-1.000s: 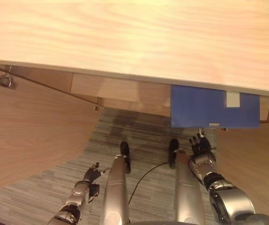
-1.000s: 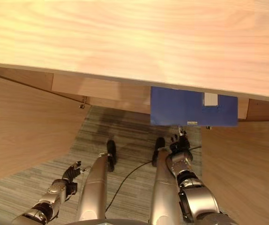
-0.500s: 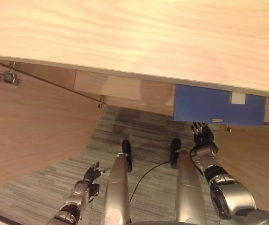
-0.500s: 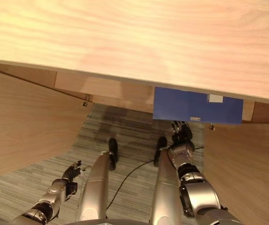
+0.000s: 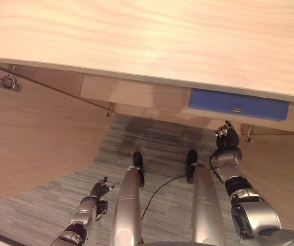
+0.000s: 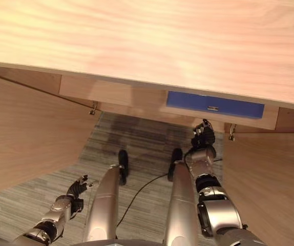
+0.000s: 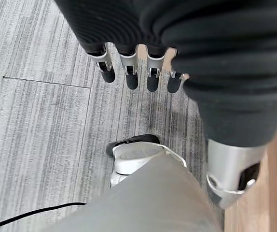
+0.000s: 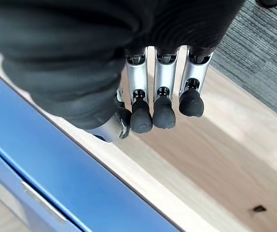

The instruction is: Put the empty folder in the office cabinet

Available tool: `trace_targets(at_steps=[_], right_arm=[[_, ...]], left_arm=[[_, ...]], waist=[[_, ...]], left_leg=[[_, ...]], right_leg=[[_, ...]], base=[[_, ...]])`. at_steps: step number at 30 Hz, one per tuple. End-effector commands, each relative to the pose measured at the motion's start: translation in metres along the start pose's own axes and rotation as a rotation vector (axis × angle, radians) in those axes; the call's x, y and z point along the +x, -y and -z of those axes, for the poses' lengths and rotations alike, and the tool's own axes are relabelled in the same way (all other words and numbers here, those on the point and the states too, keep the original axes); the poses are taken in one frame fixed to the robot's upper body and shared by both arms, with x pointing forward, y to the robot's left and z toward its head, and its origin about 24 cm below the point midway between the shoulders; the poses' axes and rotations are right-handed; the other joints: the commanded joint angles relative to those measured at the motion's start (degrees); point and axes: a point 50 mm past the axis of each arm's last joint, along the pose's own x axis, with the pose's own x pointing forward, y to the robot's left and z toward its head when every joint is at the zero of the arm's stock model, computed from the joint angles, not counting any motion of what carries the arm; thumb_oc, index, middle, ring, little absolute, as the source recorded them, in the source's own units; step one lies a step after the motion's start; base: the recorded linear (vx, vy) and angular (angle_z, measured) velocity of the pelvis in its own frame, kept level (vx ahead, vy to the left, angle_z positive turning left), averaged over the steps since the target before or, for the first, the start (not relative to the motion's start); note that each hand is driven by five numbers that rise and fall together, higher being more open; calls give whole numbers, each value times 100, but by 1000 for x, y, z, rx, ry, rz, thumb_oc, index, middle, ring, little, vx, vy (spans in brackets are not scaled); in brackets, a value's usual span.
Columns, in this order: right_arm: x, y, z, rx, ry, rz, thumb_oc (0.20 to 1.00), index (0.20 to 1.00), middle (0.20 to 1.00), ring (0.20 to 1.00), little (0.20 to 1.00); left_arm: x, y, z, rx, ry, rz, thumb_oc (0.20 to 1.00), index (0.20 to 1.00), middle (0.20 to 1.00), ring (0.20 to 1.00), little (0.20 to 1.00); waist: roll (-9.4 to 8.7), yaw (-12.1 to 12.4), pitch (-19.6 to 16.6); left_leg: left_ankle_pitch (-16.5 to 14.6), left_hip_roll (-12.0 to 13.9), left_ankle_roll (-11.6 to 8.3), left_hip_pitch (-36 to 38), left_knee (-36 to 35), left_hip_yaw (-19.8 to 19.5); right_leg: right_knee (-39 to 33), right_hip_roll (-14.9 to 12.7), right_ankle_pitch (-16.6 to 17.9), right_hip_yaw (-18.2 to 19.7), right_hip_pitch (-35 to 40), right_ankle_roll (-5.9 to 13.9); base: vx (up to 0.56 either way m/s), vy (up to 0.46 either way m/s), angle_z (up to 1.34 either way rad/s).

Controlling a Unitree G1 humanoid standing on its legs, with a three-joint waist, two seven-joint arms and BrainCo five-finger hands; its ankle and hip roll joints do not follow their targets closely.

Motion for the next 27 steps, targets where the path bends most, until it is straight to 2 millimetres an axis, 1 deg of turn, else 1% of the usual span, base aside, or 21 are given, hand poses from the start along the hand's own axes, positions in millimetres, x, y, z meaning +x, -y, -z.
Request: trace_targets(at_steps=[1, 4, 6, 9, 10, 14, 15, 16, 17, 18, 19, 20, 21, 22, 24, 25, 27], right_arm=[[9, -83, -83, 60, 347, -299, 200, 200, 200, 200, 200], [11, -83, -82, 53, 337, -289, 200, 200, 200, 200, 200], [13, -76, -74, 56, 300, -263, 200, 200, 200, 200, 200], [14, -60, -58, 54, 233, -213, 200, 200, 200, 200, 200], [14, -59, -58, 55, 233, -213, 200, 200, 200, 200, 200], [7, -35, -28, 21, 125, -163, 200, 200, 200, 200, 200], [-3, -21, -8, -23, 57, -161, 200, 200, 200, 200, 200], [-9, -14, 0, -37, 28, -163, 200, 200, 200, 200, 200], [-9, -14, 0, -38, 28, -162, 200, 200, 200, 200, 200], [-24, -4, 14, -86, -23, -203, 200, 200, 200, 200, 200], [-25, -3, 14, -87, -24, -202, 200, 200, 200, 200, 200], [-50, 9, 22, -162, -62, -287, 200, 200, 200, 200, 200], [-56, 11, 22, -193, -68, -316, 200, 200, 200, 200, 200], [-56, 11, 22, -193, -69, -315, 200, 200, 200, 200, 200], [-70, 13, 19, -269, -81, -402, 200, 200, 200, 200, 200], [-83, 14, 15, -344, -88, -484, 200, 200, 200, 200, 200], [-95, 13, 11, -432, -103, -564, 200, 200, 200, 200, 200]], left_arm=[[-6, -13, 17, 12, -51, -32, 1000, 1000, 1000, 1000, 1000], [-6, -14, 15, 13, -45, -33, 1000, 1000, 1000, 1000, 1000], [-5, -14, 16, 10, -53, -34, 1000, 1000, 1000, 1000, 1000], [-5, -11, 16, 0, -56, -31, 1000, 1000, 1000, 1000, 1000], [-5, -11, 16, 0, -56, -31, 1000, 1000, 1000, 1000, 1000], [-4, -10, 17, -9, -62, -33, 1000, 1000, 1000, 1000, 1000], [-4, -8, 17, -17, -64, -29, 1000, 1000, 1000, 1000, 1000], [-4, -7, 17, -24, -64, -29, 1000, 1000, 1000, 1000, 1000], [-4, -7, 17, -24, -65, -29, 1000, 1000, 1000, 1000, 1000], [-4, -6, 18, -36, -70, -31, 1000, 1000, 1000, 1000, 1000], [-5, -6, 19, -36, -71, -32, 1000, 1000, 1000, 1000, 1000], [-5, -5, 20, -48, -71, -38, 1000, 1000, 1000, 1000, 1000], [-5, -5, 21, -41, -72, -38, 1000, 1000, 1000, 1000, 1000], [-6, -5, 21, -41, -72, -38, 1000, 1000, 1000, 1000, 1000], [-6, -8, 22, -38, -74, -45, 1000, 1000, 1000, 1000, 1000], [-7, -12, 23, -26, -72, -56, 1000, 1000, 1000, 1000, 1000], [-8, -16, 23, -19, -77, -67, 1000, 1000, 1000, 1000, 1000]], waist=[[-5, 38, -230], [-23, 49, -236], [-37, 48, -256], [-35, 35, -264], [-36, 35, -265], [-34, 0, -250], [-38, -35, -232], [-43, -54, -218], [-43, -56, -224], [-71, -113, -197], [-71, -116, -205], [-120, -205, -173], [-139, -238, -167], [-139, -239, -171], [-180, -292, -155], [-213, -342, -136], [-250, -386, -136]], left_leg=[[148, -261, 277, 140, -451, -107], [164, -267, 279, 173, -511, -104], [159, -279, 281, 179, -504, -104], [161, -286, 285, 173, -501, -96], [162, -287, 285, 173, -502, -96], [205, -287, 281, 200, -570, -91], [237, -285, 279, 226, -618, -81], [248, -283, 278, 227, -631, -76], [250, -284, 278, 227, -634, -76], [277, -279, 273, 248, -686, -69], [280, -280, 273, 250, -690, -70], [325, -266, 263, 275, -773, -71], [340, -257, 259, 283, -802, -68], [341, -258, 259, 284, -804, -68], [364, -240, 247, 303, -848, -56], [390, -222, 233, 320, -902, -40], [408, -208, 220, 317, -921, -45]], right_leg=[[-290, 63, -503, -144, 650, 216], [-347, 63, -487, -148, 689, 219], [-360, 58, -484, -150, 722, 217], [-364, 48, -464, -151, 720, 221], [-364, 48, -464, -151, 720, 221], [-409, 45, -437, -143, 747, 227], [-442, 49, -413, -144, 765, 227], [-454, 50, -401, -146, 766, 229], [-456, 49, -401, -147, 766, 229], [-498, 54, -366, -143, 774, 233], [-500, 52, -366, -143, 775, 233], [-567, 58, -321, -158, 784, 245], [-597, 61, -305, -151, 789, 250], [-598, 61, -305, -151, 789, 250], [-648, 66, -277, -149, 794, 260], [-708, 69, -242, -150, 814, 279], [-761, 69, -218, -143, 823, 290]], base=[[0, 0, 0], [0, 0, 0], [0, 0, 0], [0, 0, 0], [0, 0, 0], [-2, 8, 1], [-4, 31, 1], [0, 0, 0], [0, 0, 0], [0, 0, 0], [0, 0, 0], [0, 0, 0], [0, 0, 0], [0, 0, 0], [-9, 5, -7], [-12, 7, -7], [-8, 7, -4]])
